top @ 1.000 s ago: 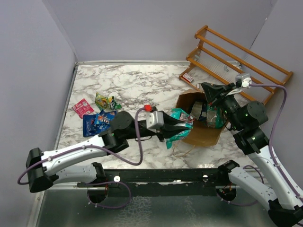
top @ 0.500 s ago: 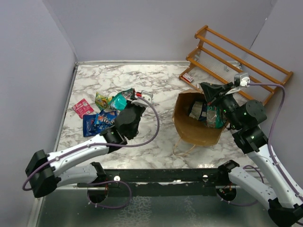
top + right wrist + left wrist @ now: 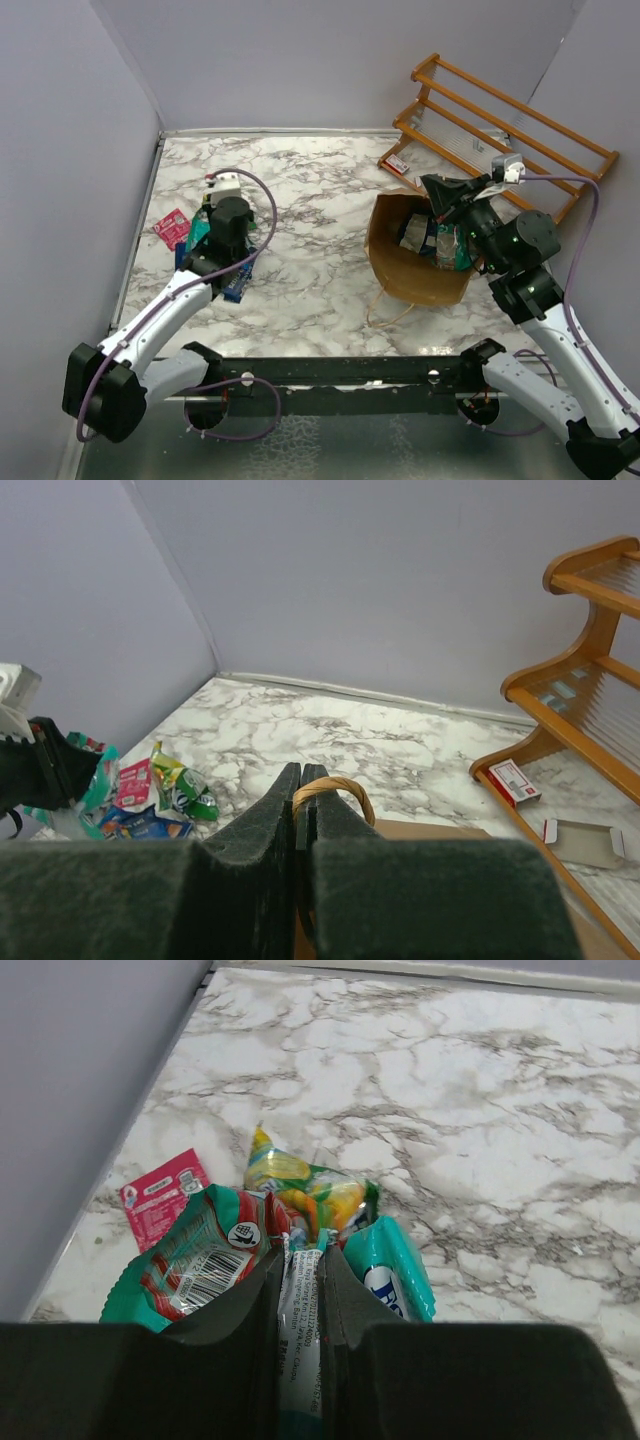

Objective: Take the snacks out of the paper bag
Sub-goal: Place the snack at the center of the board, then take out the snack from the paper bag.

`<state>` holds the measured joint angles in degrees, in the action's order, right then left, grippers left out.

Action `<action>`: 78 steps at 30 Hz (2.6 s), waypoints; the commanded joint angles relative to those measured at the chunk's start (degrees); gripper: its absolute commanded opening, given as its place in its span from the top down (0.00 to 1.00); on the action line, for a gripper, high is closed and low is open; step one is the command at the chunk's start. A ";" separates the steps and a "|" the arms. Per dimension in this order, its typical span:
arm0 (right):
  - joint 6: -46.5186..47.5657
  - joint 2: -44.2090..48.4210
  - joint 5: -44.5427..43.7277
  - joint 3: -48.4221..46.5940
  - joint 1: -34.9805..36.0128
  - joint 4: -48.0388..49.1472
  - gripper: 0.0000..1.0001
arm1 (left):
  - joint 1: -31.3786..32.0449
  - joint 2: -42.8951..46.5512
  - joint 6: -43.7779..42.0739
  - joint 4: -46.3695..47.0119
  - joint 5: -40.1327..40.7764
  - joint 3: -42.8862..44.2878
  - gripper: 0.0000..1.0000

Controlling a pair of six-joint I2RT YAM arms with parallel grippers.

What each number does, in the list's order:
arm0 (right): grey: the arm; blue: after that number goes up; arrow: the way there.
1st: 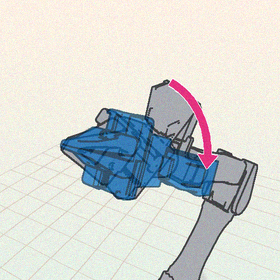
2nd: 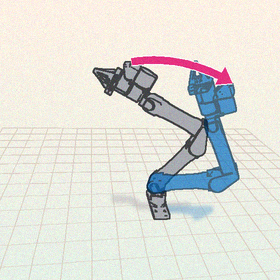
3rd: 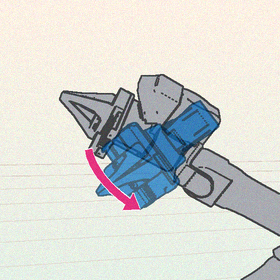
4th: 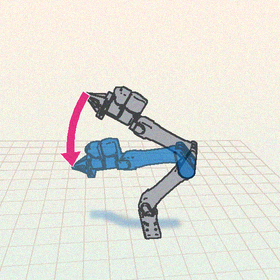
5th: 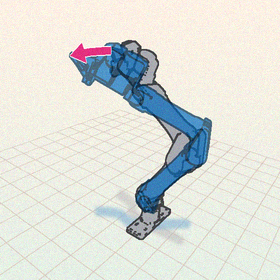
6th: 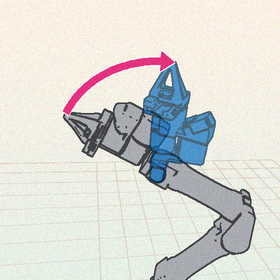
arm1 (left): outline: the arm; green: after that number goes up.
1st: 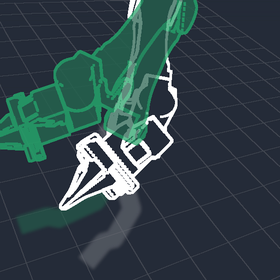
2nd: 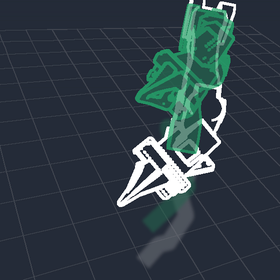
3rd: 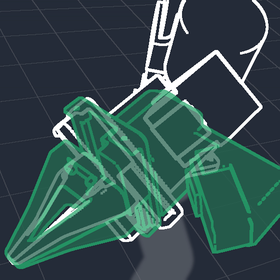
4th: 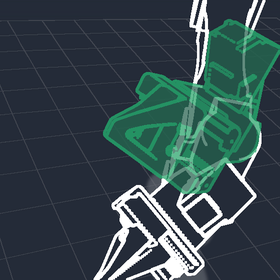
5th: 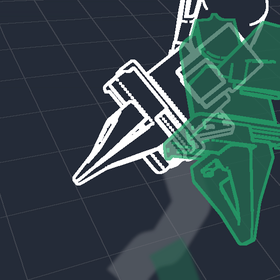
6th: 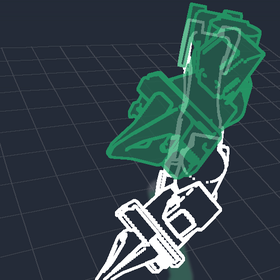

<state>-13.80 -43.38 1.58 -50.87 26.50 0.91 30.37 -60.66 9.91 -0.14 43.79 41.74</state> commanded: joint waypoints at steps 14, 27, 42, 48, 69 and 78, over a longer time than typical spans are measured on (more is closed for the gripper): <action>-0.05 2.69 -0.90 2.12 0.13 1.20 0.98 | -22.42 -7.46 2.62 1.25 -16.19 12.56 1.00; 0.89 1.90 -1.08 1.53 0.13 0.87 0.98 | -27.46 -15.86 1.47 6.90 -24.30 6.56 0.99; 0.69 3.68 -1.29 0.87 0.13 -0.75 0.98 | -28.75 -22.55 6.41 2.80 -26.61 9.40 0.65; 0.78 3.93 -1.19 0.32 0.13 -1.28 0.98 | -28.78 -19.37 6.34 3.30 -29.17 9.18 0.38; -0.15 5.16 -0.10 0.48 0.13 -1.99 0.98 | -23.99 0.95 15.93 16.16 -71.59 0.88 0.34; 0.03 4.04 -0.17 -0.25 0.13 -2.23 0.98 | 2.07 7.16 15.15 25.21 -61.44 -1.84 0.20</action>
<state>-13.65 -39.11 1.19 -49.36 26.50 -0.54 23.42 -56.40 22.96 14.33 -20.10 42.61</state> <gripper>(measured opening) 0.026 0.791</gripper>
